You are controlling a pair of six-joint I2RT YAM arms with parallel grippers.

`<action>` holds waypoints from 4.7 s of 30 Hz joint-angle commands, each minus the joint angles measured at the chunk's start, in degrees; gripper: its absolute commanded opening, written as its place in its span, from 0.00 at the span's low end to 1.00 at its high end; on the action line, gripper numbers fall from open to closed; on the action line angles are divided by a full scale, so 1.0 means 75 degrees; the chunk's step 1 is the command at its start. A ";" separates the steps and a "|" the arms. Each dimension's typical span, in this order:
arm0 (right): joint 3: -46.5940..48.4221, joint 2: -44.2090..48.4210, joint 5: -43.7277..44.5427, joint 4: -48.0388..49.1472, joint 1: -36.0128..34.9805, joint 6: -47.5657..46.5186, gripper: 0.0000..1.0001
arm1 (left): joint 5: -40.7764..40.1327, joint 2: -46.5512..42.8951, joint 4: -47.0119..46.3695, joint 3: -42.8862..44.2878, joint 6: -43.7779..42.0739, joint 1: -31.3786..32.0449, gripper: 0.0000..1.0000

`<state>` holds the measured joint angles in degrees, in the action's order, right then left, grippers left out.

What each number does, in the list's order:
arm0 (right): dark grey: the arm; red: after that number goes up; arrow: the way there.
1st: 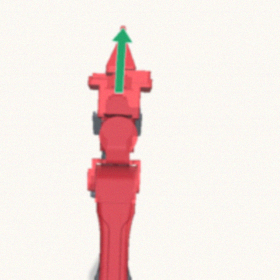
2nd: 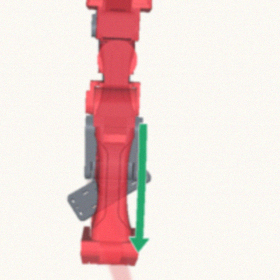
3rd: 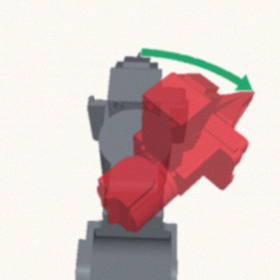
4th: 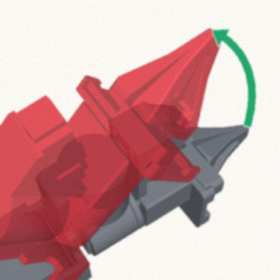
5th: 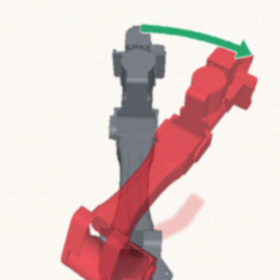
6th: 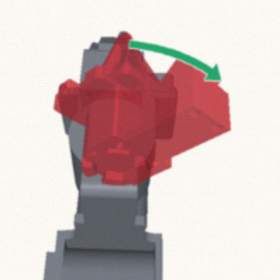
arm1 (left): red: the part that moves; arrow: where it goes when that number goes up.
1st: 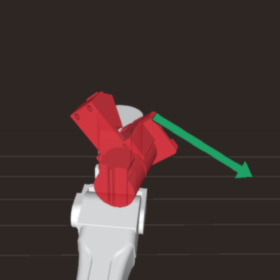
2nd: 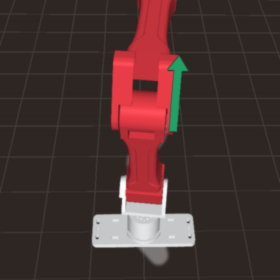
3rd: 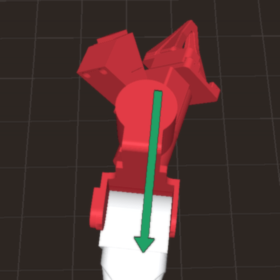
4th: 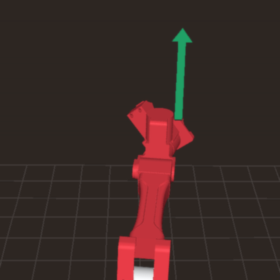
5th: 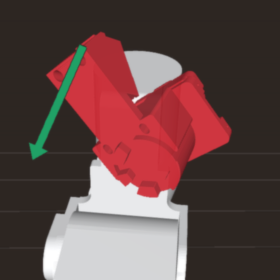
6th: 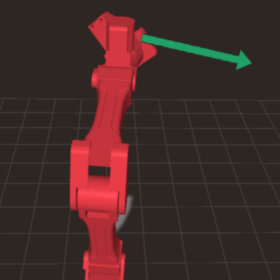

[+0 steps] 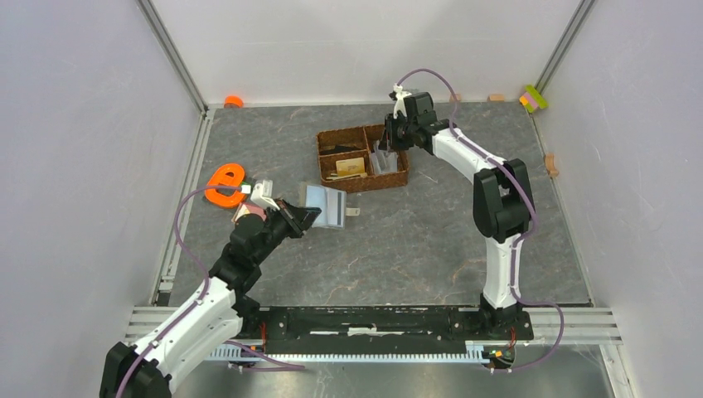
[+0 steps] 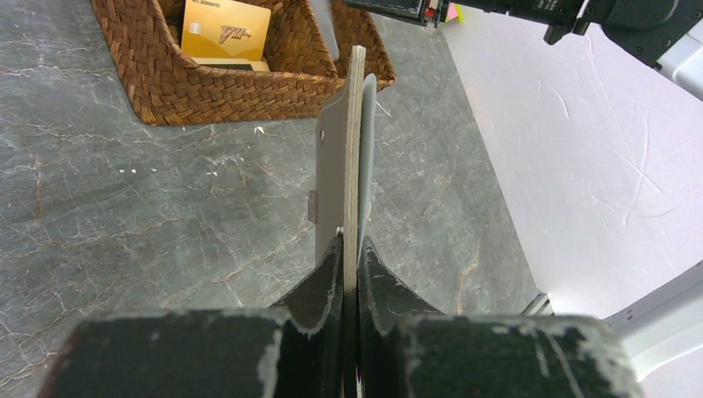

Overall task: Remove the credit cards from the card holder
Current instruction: Place the credit card in the storage box, then remove the credit card from the card holder.

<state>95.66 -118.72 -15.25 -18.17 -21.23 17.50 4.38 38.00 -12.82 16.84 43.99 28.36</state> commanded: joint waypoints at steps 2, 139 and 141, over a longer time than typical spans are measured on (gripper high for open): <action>-0.0322 0.0569 0.0637 0.0125 0.0032 -0.0077 0.32 | -0.0145 0.0071 -0.0317 0.0037 -0.0134 -0.0017 0.02; -0.9500 0.5704 -0.4332 0.8596 -0.0834 0.3900 0.00 | 0.3117 0.4229 -0.1757 0.1542 -0.0974 0.0744 0.43; -0.9550 0.5657 -0.4450 0.8917 -0.0831 0.4118 0.00 | 0.3396 0.4411 -0.1962 0.1568 -0.0852 0.0710 0.40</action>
<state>24.49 -76.58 -44.60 40.07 -27.57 44.36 26.50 68.97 -24.69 27.68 37.58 34.35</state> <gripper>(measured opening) 0.128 0.423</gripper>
